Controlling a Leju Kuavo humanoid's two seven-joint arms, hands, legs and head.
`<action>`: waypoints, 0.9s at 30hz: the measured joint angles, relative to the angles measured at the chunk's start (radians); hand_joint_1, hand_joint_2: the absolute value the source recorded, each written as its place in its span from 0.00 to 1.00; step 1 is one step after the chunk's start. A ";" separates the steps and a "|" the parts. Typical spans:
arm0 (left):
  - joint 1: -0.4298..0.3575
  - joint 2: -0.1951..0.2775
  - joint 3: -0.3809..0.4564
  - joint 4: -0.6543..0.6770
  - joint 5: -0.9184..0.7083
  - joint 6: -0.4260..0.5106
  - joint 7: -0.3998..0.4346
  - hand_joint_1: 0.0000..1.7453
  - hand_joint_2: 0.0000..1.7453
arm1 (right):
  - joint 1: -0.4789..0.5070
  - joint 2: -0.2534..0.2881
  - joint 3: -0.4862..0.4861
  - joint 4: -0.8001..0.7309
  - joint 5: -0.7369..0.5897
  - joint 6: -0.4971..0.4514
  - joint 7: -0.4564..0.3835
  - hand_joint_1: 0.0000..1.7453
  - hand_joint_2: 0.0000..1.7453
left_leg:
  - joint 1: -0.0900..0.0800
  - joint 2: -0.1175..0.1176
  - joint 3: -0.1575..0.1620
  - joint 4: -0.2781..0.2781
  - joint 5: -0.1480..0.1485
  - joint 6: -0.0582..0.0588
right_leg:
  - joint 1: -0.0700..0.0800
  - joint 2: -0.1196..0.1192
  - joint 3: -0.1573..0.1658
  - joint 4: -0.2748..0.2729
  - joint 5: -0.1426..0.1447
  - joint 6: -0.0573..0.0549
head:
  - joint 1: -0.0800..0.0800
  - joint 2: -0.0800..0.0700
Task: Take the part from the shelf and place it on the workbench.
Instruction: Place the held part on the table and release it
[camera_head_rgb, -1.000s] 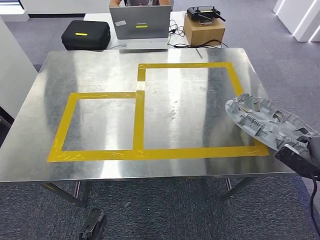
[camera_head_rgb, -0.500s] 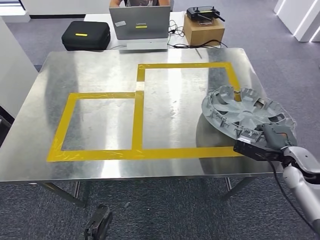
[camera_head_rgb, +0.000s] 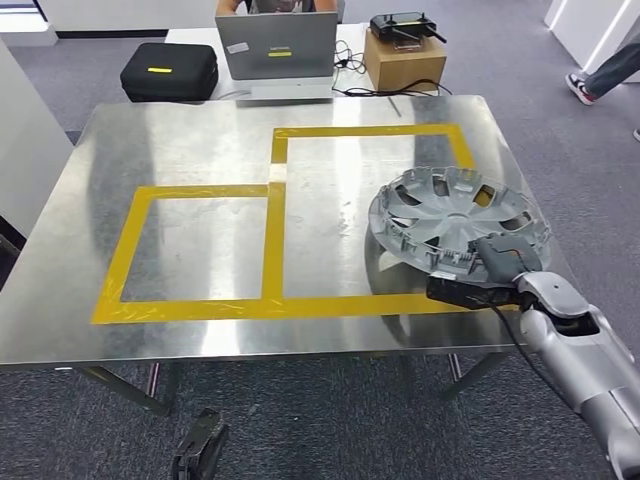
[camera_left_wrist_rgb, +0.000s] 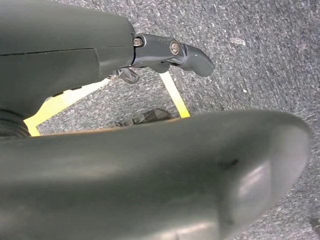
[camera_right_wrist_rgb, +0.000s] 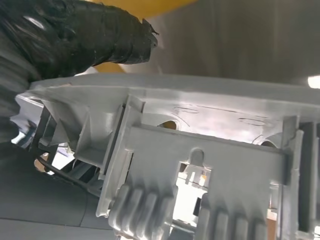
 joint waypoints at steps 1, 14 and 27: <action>0.001 -0.001 0.000 0.000 0.000 0.001 0.001 0.00 0.00 | -0.012 0.008 0.013 0.012 0.002 0.000 0.000 1.00 1.00 | 0.000 0.000 0.000 0.000 0.000 0.000 | 0.000 0.000 0.000 0.000 0.000 0.000 | 0.000 0.000; 0.016 -0.002 0.004 0.000 -0.011 0.007 0.001 0.00 0.00 | -0.085 0.059 0.086 0.102 -0.026 -0.037 -0.014 1.00 1.00 | 0.001 0.000 0.000 0.000 0.000 0.000 | 0.001 -0.001 0.000 0.001 0.000 0.000 | 0.000 0.000; 0.017 -0.002 0.008 0.000 -0.029 0.007 0.001 0.00 0.00 | -0.092 0.061 0.098 0.105 -0.045 -0.071 -0.011 1.00 1.00 | 0.001 0.000 -0.002 0.000 0.000 0.000 | 0.001 -0.002 -0.001 0.001 0.000 0.000 | 0.000 0.000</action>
